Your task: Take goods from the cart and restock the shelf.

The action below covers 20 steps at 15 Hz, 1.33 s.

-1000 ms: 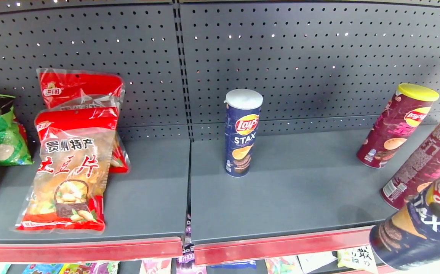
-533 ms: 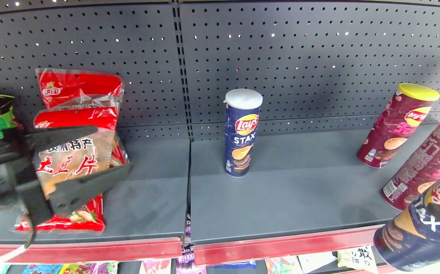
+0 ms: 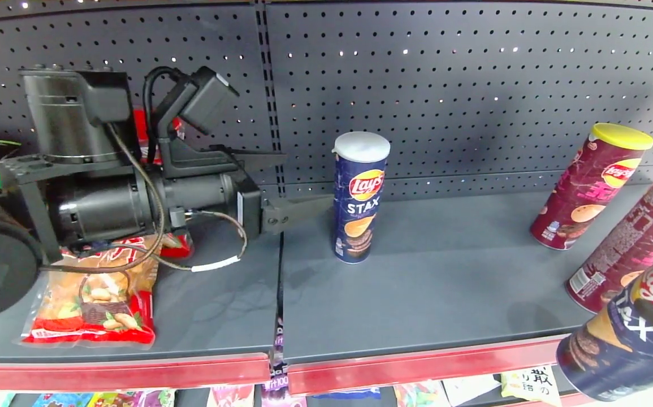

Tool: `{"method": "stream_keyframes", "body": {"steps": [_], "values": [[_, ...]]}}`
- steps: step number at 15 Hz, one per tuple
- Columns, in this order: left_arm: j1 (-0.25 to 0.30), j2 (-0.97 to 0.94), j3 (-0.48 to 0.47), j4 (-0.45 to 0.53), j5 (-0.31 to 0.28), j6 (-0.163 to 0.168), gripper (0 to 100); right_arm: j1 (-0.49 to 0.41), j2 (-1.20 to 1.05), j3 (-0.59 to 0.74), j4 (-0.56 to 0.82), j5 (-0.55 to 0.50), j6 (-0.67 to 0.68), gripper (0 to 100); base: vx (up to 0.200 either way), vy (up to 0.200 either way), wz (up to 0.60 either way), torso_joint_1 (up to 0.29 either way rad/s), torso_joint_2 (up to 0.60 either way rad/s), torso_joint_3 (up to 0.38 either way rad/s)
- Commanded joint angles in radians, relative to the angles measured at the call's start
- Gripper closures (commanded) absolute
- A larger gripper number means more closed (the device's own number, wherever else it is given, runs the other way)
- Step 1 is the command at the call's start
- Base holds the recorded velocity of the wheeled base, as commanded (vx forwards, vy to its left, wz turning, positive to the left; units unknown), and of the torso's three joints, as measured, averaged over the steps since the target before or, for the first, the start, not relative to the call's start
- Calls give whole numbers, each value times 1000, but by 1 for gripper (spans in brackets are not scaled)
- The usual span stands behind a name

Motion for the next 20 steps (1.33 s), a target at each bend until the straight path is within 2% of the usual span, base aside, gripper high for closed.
{"method": "stream_keyframes", "body": {"steps": [1,4,13,20], "values": [[-2,83,-44,-4,-1,19,0,1,4,1,-1,0,0,100,0,0,0,0,0,0],[-2,130,-78,-4,-1,69,0,-1,1,2,-1,0,0,100,0,0,0,0,0,0],[-24,244,-208,-4,1,75,0,-10,-1,14,-1,2,5,100,0,0,0,0,0,0],[-63,333,-309,-2,4,75,0,-22,-4,19,-1,3,6,100,0,0,0,0,0,0]]}}
